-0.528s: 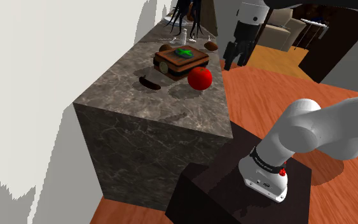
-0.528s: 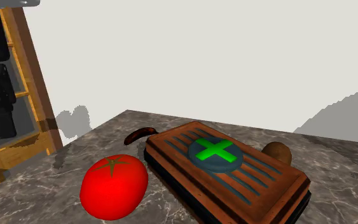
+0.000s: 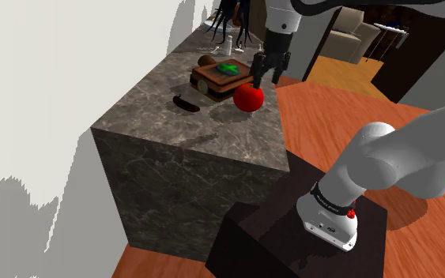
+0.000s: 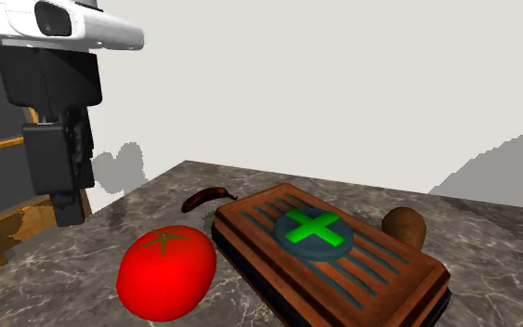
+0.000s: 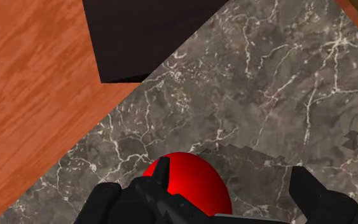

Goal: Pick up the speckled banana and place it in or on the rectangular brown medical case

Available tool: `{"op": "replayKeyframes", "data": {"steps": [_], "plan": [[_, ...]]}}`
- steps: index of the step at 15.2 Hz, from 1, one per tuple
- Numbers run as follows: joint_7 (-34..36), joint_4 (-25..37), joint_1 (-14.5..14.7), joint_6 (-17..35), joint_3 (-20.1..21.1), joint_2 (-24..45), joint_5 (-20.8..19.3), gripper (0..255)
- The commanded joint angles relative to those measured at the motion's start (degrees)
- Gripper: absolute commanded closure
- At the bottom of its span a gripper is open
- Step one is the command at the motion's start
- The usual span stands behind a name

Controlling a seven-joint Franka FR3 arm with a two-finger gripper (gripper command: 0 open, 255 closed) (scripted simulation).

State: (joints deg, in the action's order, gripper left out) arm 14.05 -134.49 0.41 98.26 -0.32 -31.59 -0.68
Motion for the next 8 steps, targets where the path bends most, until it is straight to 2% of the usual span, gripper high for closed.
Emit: {"op": "replayKeyframes", "data": {"steps": [1, 8], "plan": [[2.07, 1.92, 0.49, 2.05, 1.25, 4.03, 0.76, 0], [8.73, 11.55, 1.79, 6.89, 4.79, 18.83, 1.79, 0]]}}
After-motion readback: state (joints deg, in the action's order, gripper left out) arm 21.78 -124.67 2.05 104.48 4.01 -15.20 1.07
